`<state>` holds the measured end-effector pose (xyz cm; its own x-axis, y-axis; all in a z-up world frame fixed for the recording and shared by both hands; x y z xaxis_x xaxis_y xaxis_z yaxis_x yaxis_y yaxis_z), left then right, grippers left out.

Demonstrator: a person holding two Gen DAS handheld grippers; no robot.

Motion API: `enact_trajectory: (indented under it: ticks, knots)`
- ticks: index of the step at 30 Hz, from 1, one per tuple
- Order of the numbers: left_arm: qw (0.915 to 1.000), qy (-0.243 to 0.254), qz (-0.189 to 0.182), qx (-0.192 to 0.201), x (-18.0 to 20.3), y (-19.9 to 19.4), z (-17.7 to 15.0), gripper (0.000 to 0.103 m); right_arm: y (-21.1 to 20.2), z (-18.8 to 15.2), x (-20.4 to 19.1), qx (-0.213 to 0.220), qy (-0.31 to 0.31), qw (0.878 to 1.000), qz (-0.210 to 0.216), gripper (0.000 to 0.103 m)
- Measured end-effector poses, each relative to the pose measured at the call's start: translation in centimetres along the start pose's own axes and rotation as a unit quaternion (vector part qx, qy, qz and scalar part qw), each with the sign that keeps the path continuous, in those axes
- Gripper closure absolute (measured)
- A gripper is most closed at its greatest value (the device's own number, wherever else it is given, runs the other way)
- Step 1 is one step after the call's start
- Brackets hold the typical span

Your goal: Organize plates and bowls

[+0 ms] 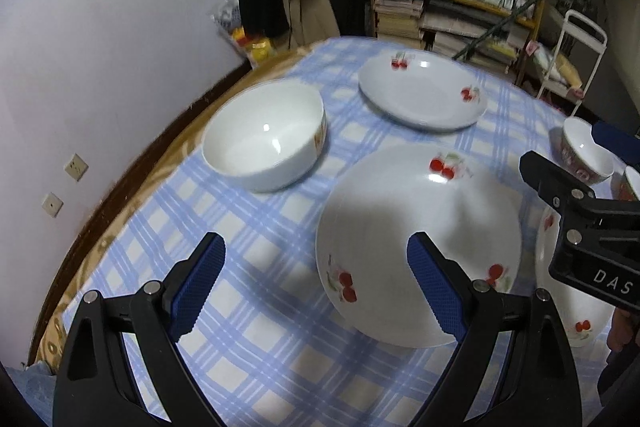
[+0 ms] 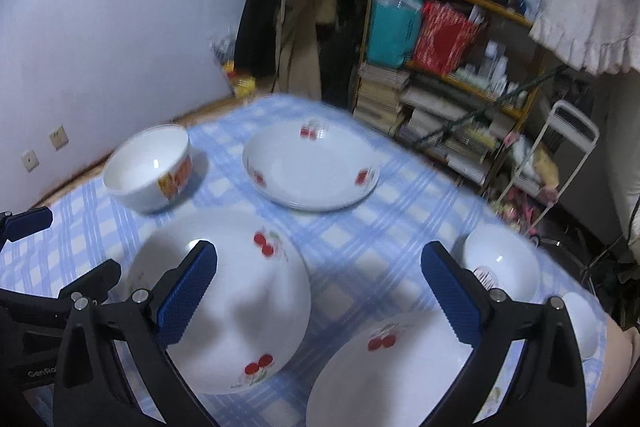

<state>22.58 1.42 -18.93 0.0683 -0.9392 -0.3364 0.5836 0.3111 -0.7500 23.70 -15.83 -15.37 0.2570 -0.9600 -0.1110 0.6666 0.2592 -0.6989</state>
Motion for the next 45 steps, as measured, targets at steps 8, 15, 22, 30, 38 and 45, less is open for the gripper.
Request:
enact_trajectory:
  ticks: [8,15,22,30,38,45]
  knots:
    - [0.9989,0.017,0.001,-0.042,1.2,2.4,-1.7,0.012,4.0,-3.1,0.7,-0.064,0.007,0.998,0.016,0.0]
    - [0.9969,0.03,-0.002,-0.072,2.2,4.0,-2.8,0.012,5.8,-4.6,1.7,-0.094,0.026,0.995,0.026,0.0]
    - [0.9951,0.034,-0.005,-0.093,2.7,5.1,-3.5,0.012,6.4,-4.9,1.8,-0.098,0.025,0.994,0.033,0.001]
    - [0.9941,0.018,-0.02,-0.105,2.5,5.8,-3.7,0.013,7.5,-5.7,1.2,-0.122,0.033,0.991,0.05,0.029]
    - [0.9924,0.018,-0.037,-0.116,3.2,6.5,-4.2,0.017,8.2,-6.5,0.6,-0.136,0.042,0.986,0.086,0.066]
    - [0.9902,0.022,-0.049,-0.129,4.1,7.4,-4.9,0.031,8.9,-7.0,0.3,-0.145,0.046,0.983,0.101,0.08]
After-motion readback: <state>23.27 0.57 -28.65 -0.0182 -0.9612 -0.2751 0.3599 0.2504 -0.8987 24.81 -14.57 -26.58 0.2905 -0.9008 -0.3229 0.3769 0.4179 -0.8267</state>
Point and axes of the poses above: each gripper's, at about its wrist camera, not at the fingertips, and y roughly the way its jaws point, x to its right, z to its top, the point moved 9 cm from there along y, roughly the way its jaws point, and after that the axes turned 14 degrees about z, right-handed, at the moved point
